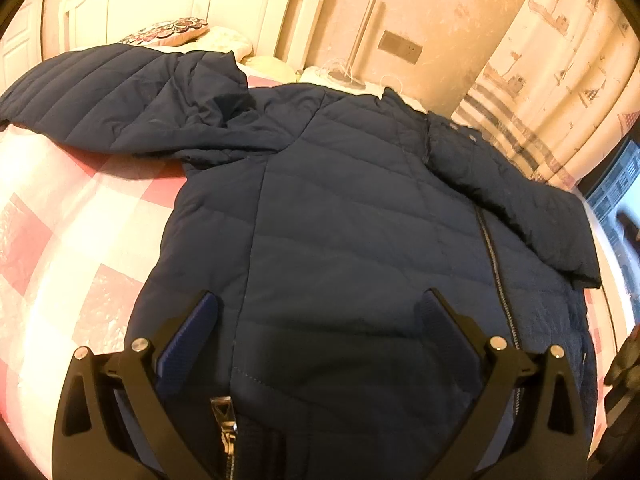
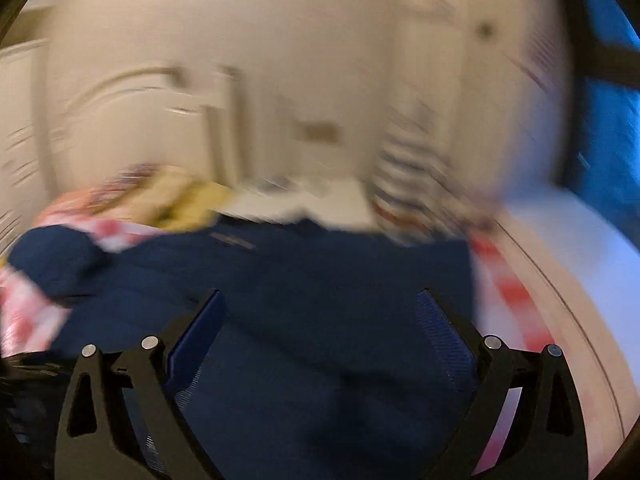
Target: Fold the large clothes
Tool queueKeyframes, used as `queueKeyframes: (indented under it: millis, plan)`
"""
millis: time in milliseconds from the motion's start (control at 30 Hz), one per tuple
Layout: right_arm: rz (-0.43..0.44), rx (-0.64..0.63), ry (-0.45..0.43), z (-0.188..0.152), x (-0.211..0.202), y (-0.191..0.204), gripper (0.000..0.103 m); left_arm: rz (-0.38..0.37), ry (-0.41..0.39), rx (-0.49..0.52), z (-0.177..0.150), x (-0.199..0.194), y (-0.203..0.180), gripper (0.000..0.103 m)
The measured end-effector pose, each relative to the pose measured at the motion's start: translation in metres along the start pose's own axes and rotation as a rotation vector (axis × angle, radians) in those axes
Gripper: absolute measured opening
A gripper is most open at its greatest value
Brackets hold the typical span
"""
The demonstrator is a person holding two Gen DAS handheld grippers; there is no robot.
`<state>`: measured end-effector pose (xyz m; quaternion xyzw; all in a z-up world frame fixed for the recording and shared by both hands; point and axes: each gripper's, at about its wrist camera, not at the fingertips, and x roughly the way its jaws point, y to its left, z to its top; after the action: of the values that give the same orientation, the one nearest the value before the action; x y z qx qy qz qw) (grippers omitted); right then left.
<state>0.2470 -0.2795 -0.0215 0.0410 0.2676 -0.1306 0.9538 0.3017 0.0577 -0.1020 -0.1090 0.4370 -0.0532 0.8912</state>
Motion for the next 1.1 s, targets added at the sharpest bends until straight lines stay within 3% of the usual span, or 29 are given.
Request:
queueKeyframes:
  millis: [100, 200, 333, 467, 600, 667, 700, 733, 767, 800, 833, 867, 1000, 1100]
  plan:
    - [-0.064, 0.05, 0.098, -0.022, 0.019, -0.042, 0.093, -0.032, 0.08, -0.004, 0.008, -0.002, -0.014, 0.101]
    - [-0.081, 0.085, 0.15, -0.042, 0.034, -0.067, 0.093, -0.102, 0.086, 0.027, 0.031, -0.005, -0.043, 0.101]
    - [-0.108, 0.083, 0.151, -0.047, 0.042, -0.068, 0.093, -0.136, 0.093, -0.036, 0.073, 0.028, -0.069, 0.1]
    - [-0.089, 0.045, 0.126, -0.051, 0.041, -0.065, 0.093, -0.165, 0.067, -0.104, 0.106, 0.072, -0.087, 0.09]
    - [-0.066, 0.07, 0.116, -0.051, 0.038, -0.064, 0.093, -0.127, 0.106, -0.161, 0.119, 0.123, -0.103, 0.085]
    - [-0.054, 0.084, 0.112, -0.052, 0.037, -0.064, 0.093, -0.075, 0.059, -0.148, 0.118, 0.126, -0.109, 0.084]
    - [-0.046, 0.094, 0.112, -0.052, 0.037, -0.067, 0.093, -0.052, 0.052, -0.117, 0.118, 0.13, -0.116, 0.081]
    - [-0.039, 0.101, 0.113, -0.053, 0.037, -0.068, 0.093, -0.029, 0.043, -0.078, 0.118, 0.13, -0.124, 0.064]
    - [-0.033, 0.108, 0.115, -0.053, 0.037, -0.069, 0.093, -0.059, 0.04, -0.033, 0.116, 0.128, -0.132, 0.046]
    - [-0.029, 0.118, 0.116, -0.053, 0.038, -0.071, 0.093, -0.056, 0.041, -0.011, 0.116, 0.126, -0.136, 0.041]
    - [-0.024, 0.126, 0.115, -0.053, 0.038, -0.072, 0.093, -0.05, 0.03, 0.007, 0.114, 0.12, -0.138, 0.024]
    - [-0.022, 0.131, 0.114, -0.053, 0.037, -0.073, 0.093, -0.053, 0.016, 0.02, 0.113, 0.114, -0.139, 0.015]
    - [-0.008, 0.146, 0.093, -0.054, 0.034, -0.074, 0.093, -0.138, -0.039, 0.01, 0.117, 0.076, -0.133, 0.011]
    - [-0.004, 0.153, 0.083, -0.055, 0.032, -0.075, 0.093, -0.206, -0.107, -0.007, 0.126, 0.025, -0.122, 0.011]
